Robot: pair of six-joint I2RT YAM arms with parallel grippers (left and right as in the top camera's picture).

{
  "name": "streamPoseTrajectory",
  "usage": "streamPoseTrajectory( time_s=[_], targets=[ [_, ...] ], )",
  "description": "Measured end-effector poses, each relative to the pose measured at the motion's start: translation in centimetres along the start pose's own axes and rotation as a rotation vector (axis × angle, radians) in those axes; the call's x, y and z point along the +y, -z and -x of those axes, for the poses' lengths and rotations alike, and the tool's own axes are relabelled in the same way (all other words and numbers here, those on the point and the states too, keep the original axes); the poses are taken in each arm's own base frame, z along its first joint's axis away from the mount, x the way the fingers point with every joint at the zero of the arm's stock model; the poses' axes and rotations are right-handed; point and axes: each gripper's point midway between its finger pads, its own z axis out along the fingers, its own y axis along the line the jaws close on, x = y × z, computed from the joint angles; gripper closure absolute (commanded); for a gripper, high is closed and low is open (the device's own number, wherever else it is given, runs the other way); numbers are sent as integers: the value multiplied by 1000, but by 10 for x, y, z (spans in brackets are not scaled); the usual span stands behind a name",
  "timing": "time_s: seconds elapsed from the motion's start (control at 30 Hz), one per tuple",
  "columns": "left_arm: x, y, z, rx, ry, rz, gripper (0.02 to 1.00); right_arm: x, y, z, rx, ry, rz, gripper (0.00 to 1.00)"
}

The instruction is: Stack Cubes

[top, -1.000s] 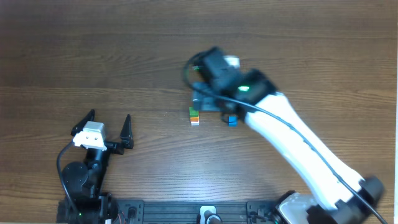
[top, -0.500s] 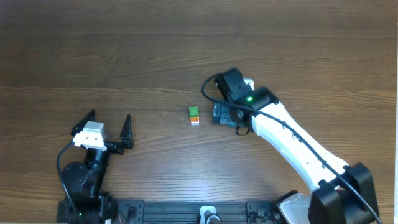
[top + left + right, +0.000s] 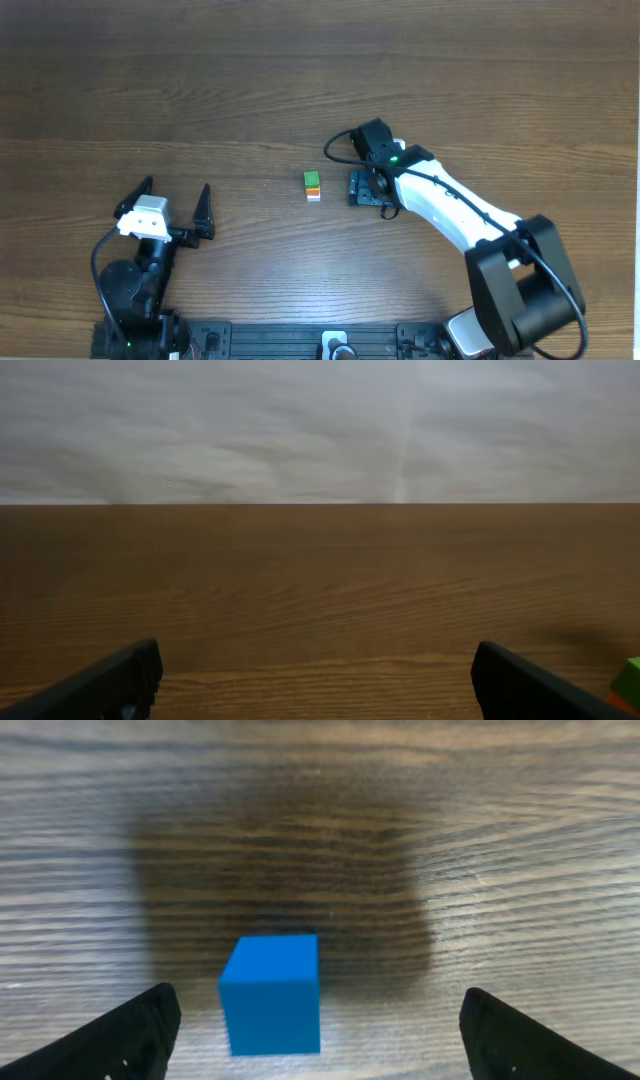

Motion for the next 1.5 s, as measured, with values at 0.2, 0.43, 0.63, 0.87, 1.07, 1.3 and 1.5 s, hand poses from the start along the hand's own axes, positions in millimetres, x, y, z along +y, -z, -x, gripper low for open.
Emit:
streamPoseTrajectory(
  time_s=[0.2, 0.43, 0.63, 0.87, 1.07, 1.3, 1.5],
  targets=[
    [0, 0, 0, 0, 0, 0, 18, -1, -10, -4, 27, 22, -15, 218],
    [0, 0, 0, 0, 0, 0, 20, 4, -10, -2, 13, 66, -5, 270],
    [0, 0, 0, 0, 0, 0, 18, 13, -9, 0, -10, 106, 12, 338],
    [0, 0, 0, 0, 0, 0, 18, 15, -9, -1, -7, 116, 16, 450],
    [0, 0, 0, 0, 0, 0, 18, 15, -13, -4, 7, 118, 12, 546],
    [0, 0, 0, 0, 0, 0, 18, 16, -13, -4, 10, 114, 15, 608],
    [0, 0, 0, 0, 0, 0, 18, 16, -13, -5, 12, 112, 18, 720]
  ],
)
